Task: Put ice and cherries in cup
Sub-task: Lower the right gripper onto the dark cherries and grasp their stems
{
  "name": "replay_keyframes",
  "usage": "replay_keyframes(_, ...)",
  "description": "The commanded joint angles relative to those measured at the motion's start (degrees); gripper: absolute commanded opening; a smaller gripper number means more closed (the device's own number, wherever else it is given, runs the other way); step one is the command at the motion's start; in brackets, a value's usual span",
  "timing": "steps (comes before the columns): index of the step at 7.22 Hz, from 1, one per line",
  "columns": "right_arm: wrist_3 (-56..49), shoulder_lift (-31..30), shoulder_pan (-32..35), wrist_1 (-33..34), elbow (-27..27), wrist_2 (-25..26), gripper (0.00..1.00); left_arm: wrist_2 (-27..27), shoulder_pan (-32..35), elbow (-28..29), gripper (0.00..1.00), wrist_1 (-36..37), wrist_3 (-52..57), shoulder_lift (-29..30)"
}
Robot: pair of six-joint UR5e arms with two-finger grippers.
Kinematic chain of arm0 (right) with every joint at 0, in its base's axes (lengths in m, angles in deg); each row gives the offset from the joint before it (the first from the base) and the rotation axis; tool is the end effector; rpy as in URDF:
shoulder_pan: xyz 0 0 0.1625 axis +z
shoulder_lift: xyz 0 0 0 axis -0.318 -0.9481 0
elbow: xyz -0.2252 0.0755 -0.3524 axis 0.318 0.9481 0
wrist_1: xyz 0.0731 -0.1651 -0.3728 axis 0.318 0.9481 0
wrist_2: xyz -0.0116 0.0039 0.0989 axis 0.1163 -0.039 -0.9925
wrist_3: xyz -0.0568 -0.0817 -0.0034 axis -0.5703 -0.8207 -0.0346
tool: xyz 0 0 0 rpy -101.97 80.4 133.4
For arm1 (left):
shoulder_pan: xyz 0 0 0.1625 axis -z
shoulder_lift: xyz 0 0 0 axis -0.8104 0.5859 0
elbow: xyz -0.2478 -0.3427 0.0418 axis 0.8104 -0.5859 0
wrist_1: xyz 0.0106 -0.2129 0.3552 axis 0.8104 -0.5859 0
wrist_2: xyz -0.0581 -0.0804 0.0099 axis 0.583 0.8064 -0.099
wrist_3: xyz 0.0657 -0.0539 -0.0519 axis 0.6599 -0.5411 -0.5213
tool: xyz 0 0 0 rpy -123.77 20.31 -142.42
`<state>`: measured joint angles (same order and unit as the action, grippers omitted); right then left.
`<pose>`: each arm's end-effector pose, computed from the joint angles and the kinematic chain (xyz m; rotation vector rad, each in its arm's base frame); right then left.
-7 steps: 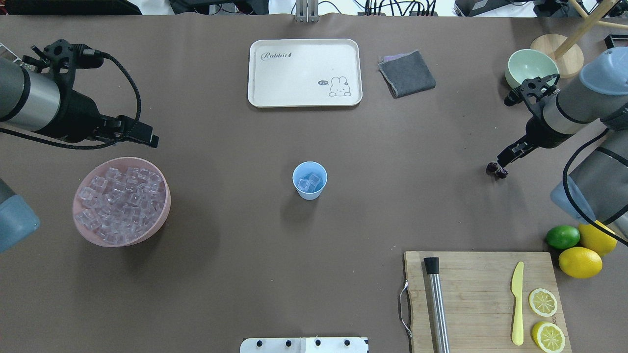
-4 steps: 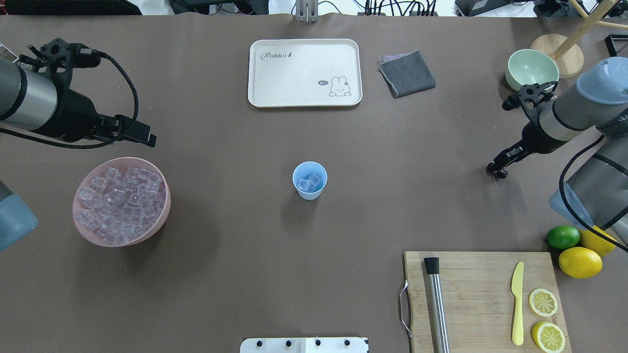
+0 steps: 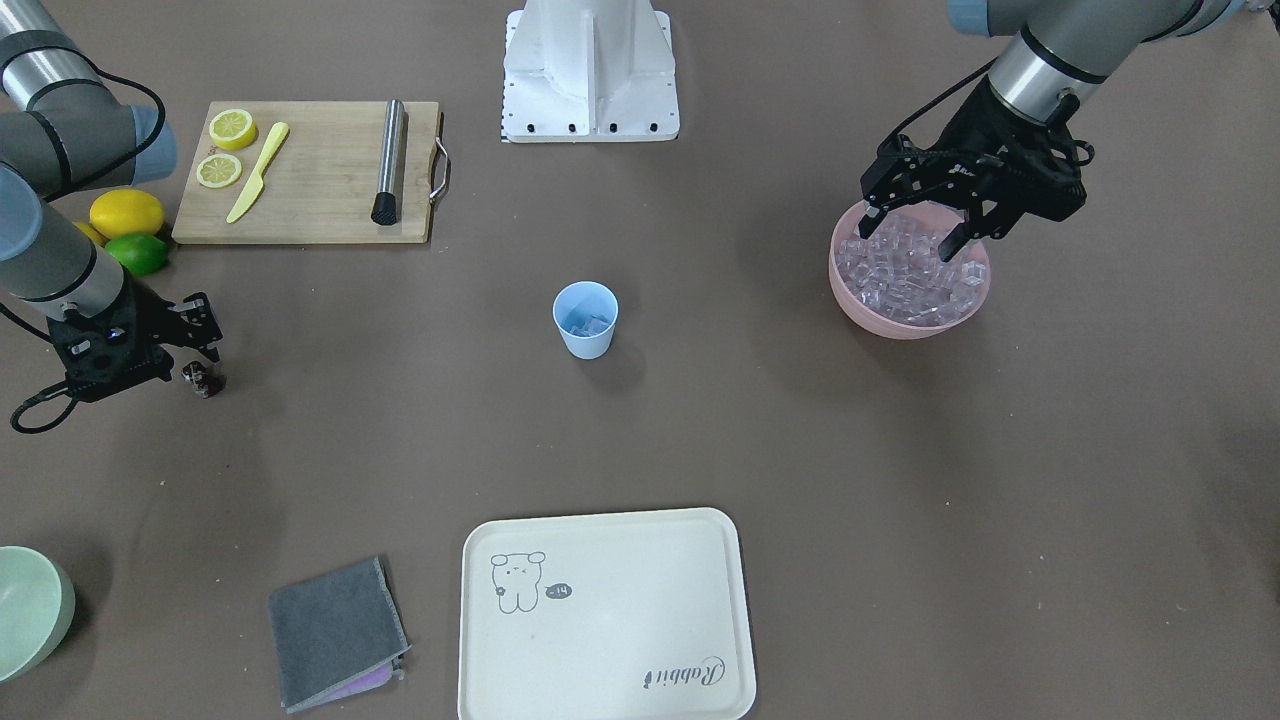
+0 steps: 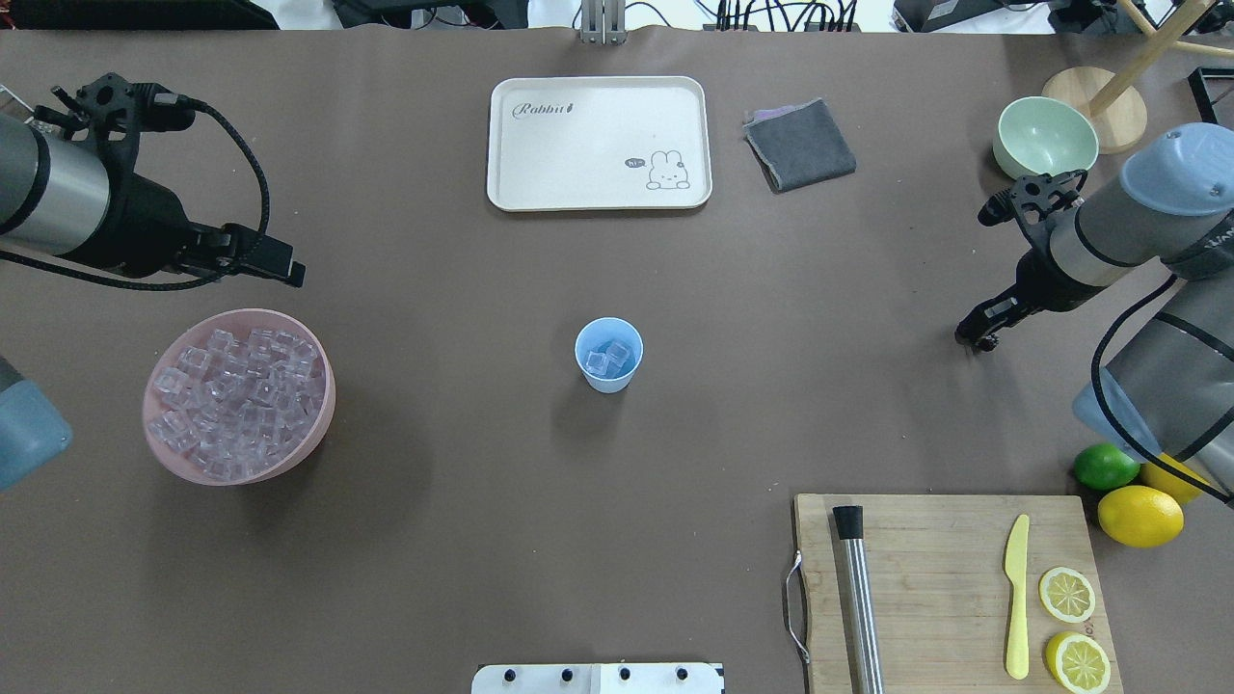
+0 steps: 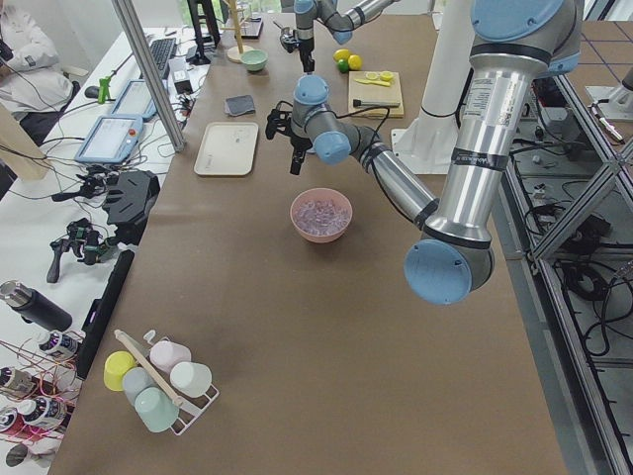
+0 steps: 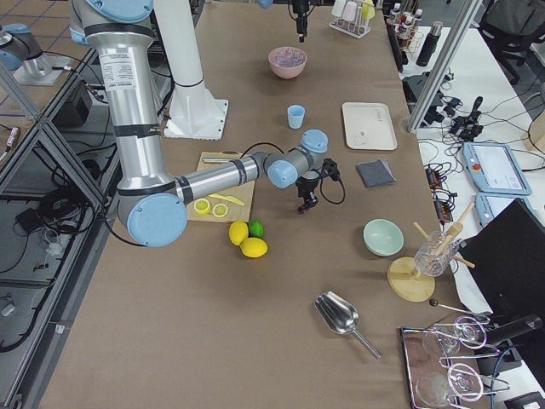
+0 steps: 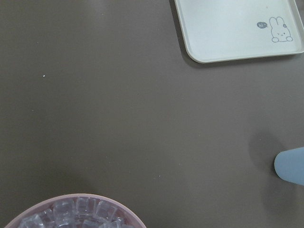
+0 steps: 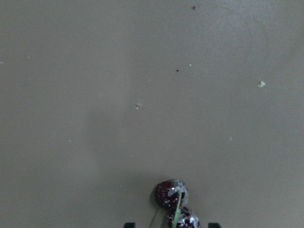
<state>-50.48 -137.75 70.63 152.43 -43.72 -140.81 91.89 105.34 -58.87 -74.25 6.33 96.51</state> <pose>-0.2890 -0.4964 0.5077 0.1472 -0.7730 -0.4012 0.2607 -0.4495 0.2896 0.2649 1.0433 0.0583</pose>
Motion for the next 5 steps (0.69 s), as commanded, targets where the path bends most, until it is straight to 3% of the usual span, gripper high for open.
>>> replay_keyframes(1, 0.10, -0.18, -0.59, 0.09, 0.08, 0.25, 0.38, 0.00, 0.03, 0.08, 0.97, 0.00, 0.09, -0.03)
replay_keyframes(2, 0.02, -0.35, -0.59, 0.09, 0.43, 0.34, 0.11, 0.00, 0.03, 0.08, 0.97, 0.00, 0.09, 0.06)
replay_keyframes(3, 0.02, -0.36, -0.59, 0.09, 0.43, 0.34, 0.00, 0.00, 0.12, 0.08, 0.97, 0.00, 0.09, 0.06)
replay_keyframes(5, -0.07, -0.09, -0.50, 0.09, -0.09, 0.34, 0.00, 0.00, 0.38, 0.08, 0.97, 0.00, 0.09, 0.06)
